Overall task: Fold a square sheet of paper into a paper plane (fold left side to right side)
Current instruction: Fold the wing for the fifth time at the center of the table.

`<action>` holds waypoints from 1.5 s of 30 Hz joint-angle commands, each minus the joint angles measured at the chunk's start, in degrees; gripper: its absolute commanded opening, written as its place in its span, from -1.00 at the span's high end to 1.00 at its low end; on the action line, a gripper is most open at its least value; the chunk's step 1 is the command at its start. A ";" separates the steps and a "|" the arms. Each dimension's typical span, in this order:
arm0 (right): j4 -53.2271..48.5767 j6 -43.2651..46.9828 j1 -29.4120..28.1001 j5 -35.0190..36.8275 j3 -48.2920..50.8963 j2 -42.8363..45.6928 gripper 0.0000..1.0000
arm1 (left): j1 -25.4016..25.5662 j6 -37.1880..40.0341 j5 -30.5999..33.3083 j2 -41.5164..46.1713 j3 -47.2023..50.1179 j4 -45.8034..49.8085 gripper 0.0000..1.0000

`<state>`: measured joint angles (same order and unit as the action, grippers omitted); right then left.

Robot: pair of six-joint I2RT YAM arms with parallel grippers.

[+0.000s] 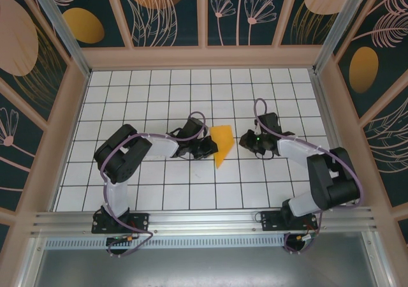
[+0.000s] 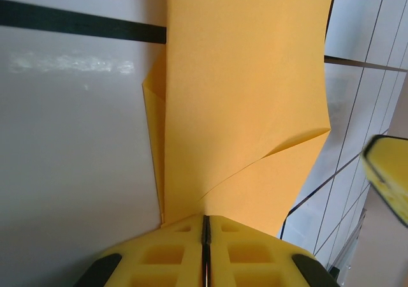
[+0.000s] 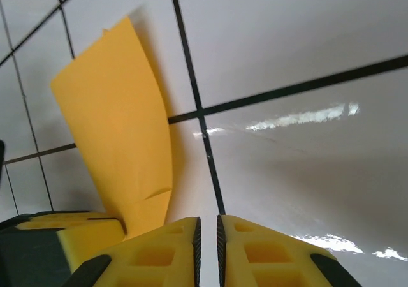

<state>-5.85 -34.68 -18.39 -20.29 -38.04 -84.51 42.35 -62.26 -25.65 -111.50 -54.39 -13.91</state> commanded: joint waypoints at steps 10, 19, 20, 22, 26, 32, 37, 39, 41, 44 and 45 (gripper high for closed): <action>5.39 -3.09 -3.21 -3.35 -1.96 -7.48 0.65 | 0.20 -0.67 0.43 -1.44 1.14 -0.98 0.78; 10.07 -4.02 -4.44 -6.57 -2.98 -9.10 0.65 | 0.25 -0.67 -0.01 -1.68 0.87 -1.39 0.79; 10.32 -3.86 -4.39 -6.97 -3.08 -9.13 0.64 | 0.21 -0.67 -0.01 -1.66 0.92 -1.38 0.80; 10.80 -3.78 -4.46 -7.34 -3.33 -8.96 0.64 | 0.26 -0.59 0.01 -1.69 0.88 -1.38 0.80; 11.13 -3.39 -4.54 -8.01 -3.65 -8.31 0.64 | 0.27 -0.67 -0.04 -1.68 0.79 -1.42 0.80; 12.68 -3.20 -4.65 -9.57 -3.52 -8.44 0.63 | 0.27 -0.67 -0.10 -1.56 0.77 -1.43 0.80; 13.74 -3.19 -5.34 -10.44 -3.54 -9.51 0.63 | 0.28 -0.67 -0.10 -1.64 0.71 -1.49 0.80; 14.31 -3.16 -5.66 -10.98 -3.68 -9.89 0.62 | 0.22 -0.67 -0.17 -1.67 0.72 -1.47 0.81; 14.81 -3.03 -5.94 -11.23 -3.82 -10.21 0.62 | 0.28 -0.67 -0.10 -1.61 0.83 -1.58 0.82; 15.09 -2.86 -6.29 -11.30 -3.72 -10.81 0.60 | 0.22 -0.76 -0.01 -1.61 1.09 -1.87 0.83; 15.23 -2.85 -6.35 -11.36 -3.70 -11.16 0.60 | 0.28 -0.84 0.02 -1.60 1.25 -2.00 0.83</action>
<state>7.62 -38.02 -24.21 -30.13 -40.64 -94.50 42.35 -62.28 -25.69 -111.55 -54.08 -14.83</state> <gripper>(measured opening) 0.202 0.089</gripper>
